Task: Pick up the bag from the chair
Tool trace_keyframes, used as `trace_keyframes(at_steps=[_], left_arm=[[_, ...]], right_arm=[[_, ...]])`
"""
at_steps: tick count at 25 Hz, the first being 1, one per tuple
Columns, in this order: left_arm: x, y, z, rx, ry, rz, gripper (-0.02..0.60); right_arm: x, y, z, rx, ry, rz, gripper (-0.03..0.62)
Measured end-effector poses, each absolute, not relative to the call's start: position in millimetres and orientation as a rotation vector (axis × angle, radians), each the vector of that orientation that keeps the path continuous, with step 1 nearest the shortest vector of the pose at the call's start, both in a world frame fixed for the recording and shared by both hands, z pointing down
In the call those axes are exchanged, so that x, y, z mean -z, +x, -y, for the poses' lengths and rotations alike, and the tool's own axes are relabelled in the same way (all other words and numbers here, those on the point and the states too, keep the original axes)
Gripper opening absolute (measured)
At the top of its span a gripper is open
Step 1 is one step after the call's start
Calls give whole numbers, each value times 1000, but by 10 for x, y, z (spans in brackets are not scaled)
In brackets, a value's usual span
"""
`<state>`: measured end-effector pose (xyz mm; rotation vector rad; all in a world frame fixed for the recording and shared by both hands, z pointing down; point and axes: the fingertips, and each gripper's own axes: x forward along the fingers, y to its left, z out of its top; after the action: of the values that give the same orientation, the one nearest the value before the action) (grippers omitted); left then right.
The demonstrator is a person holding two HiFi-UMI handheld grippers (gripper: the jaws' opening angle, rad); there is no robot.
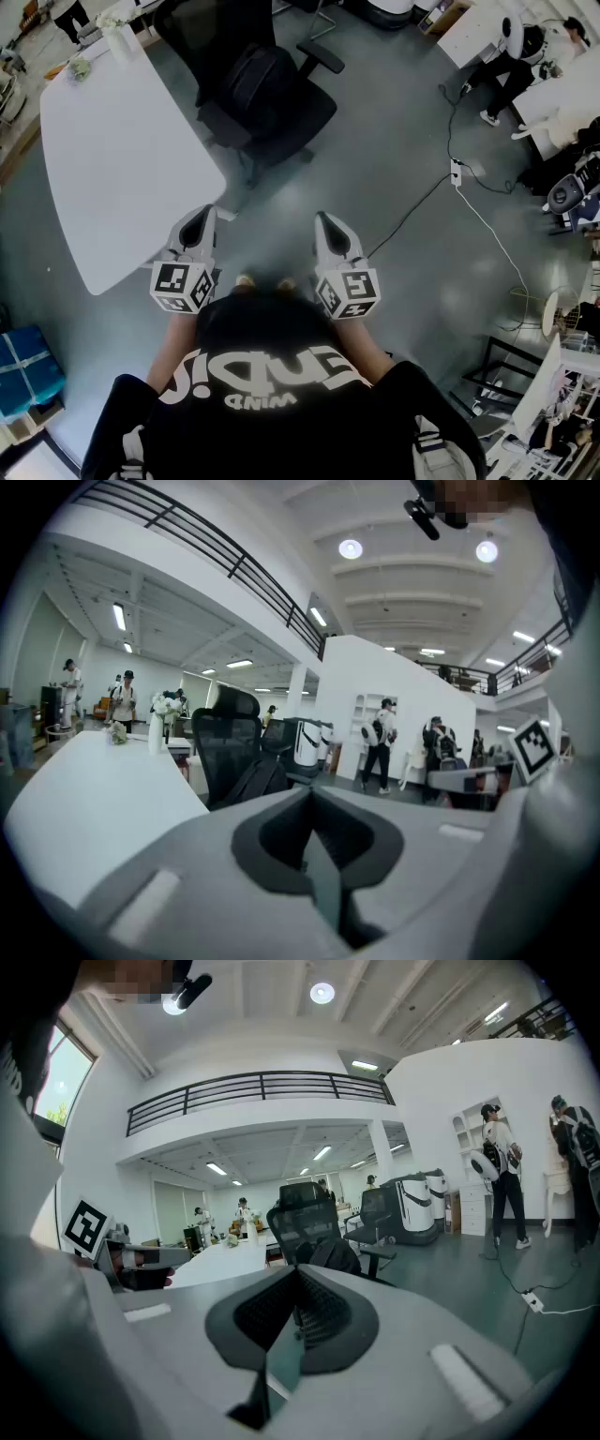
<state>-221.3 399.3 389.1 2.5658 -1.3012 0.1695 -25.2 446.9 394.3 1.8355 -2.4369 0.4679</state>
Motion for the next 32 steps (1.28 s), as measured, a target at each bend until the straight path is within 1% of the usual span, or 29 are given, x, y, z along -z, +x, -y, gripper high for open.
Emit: trace_keyframes(at_steps=[13, 21, 26, 32], left_arm=[[-3982, -2432, -3852, -200, 2631, 1207, 3], [-4063, -2474, -3694, -194, 2631, 1186, 3], [-4106, -2372, -3412, -185, 2633, 1181, 3], [-4066, -2147, -2813, -174, 2647, 1203, 3]], right_arm=[[-4016, -504, -4463, -520, 1926, 2396, 0], [-4101, -490, -4409, -527, 1972, 2342, 0], [-4184, -451, -4119, -538, 1962, 2348, 0], [-4243, -245, -3492, -527, 1938, 2378, 0]])
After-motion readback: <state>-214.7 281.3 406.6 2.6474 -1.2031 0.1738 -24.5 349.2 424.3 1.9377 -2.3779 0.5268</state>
